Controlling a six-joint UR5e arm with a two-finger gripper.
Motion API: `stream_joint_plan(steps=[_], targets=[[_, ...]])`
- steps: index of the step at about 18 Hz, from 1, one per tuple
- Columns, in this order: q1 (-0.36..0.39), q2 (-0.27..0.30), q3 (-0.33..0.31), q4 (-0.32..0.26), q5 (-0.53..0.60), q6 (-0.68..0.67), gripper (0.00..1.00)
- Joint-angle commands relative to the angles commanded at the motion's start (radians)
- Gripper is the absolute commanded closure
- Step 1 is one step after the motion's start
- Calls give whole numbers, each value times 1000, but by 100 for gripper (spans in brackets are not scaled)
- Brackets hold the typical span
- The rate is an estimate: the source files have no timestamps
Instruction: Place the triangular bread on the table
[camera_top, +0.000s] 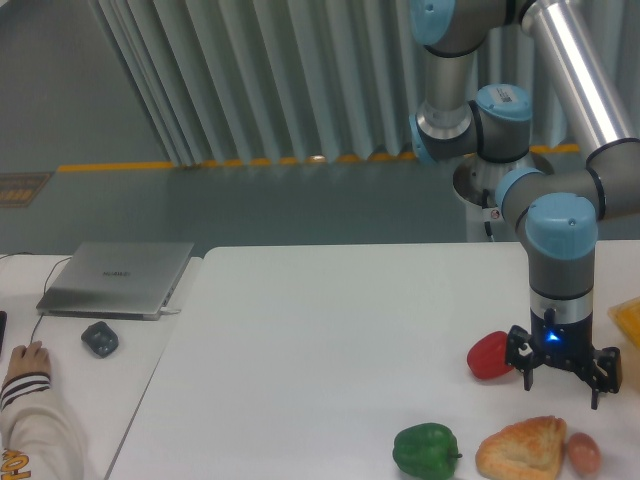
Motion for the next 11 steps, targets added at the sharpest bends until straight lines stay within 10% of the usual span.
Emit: stream_joint_plan(steps=[11], targets=[[43, 46, -8, -69, 61, 486, 0]])
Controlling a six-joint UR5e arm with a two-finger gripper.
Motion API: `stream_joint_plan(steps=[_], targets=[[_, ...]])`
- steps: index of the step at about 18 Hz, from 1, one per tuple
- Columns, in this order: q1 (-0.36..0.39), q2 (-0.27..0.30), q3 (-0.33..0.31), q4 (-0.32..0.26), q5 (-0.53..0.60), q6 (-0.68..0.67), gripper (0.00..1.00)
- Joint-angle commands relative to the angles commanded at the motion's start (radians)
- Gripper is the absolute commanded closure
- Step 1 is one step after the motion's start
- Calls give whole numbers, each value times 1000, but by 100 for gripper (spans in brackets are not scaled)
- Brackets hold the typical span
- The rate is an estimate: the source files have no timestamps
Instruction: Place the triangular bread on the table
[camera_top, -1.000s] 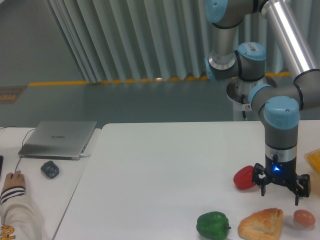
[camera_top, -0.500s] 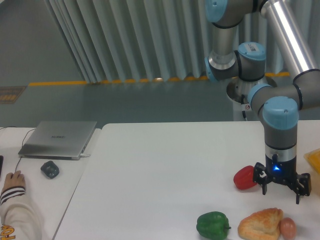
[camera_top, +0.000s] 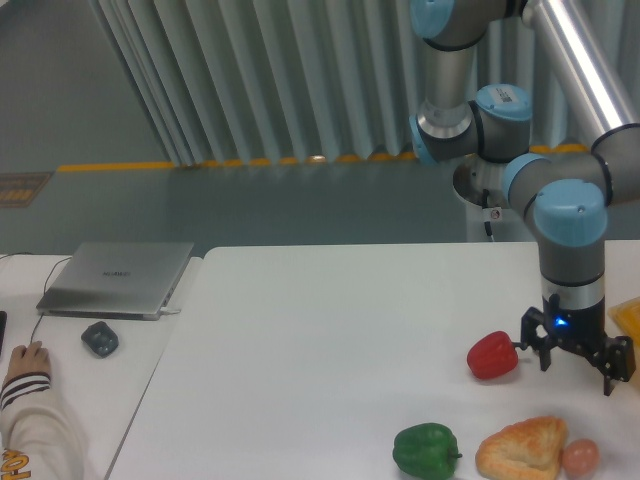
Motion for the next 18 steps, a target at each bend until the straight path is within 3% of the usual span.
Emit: stream_joint_plan(steps=[3, 4, 9, 18], targets=[[26, 15, 0, -43, 63, 143, 0], [49, 29, 2, -54, 71, 248, 0], [121, 69, 5, -110, 60, 529, 0], [123, 84, 3, -135, 58, 560, 0]])
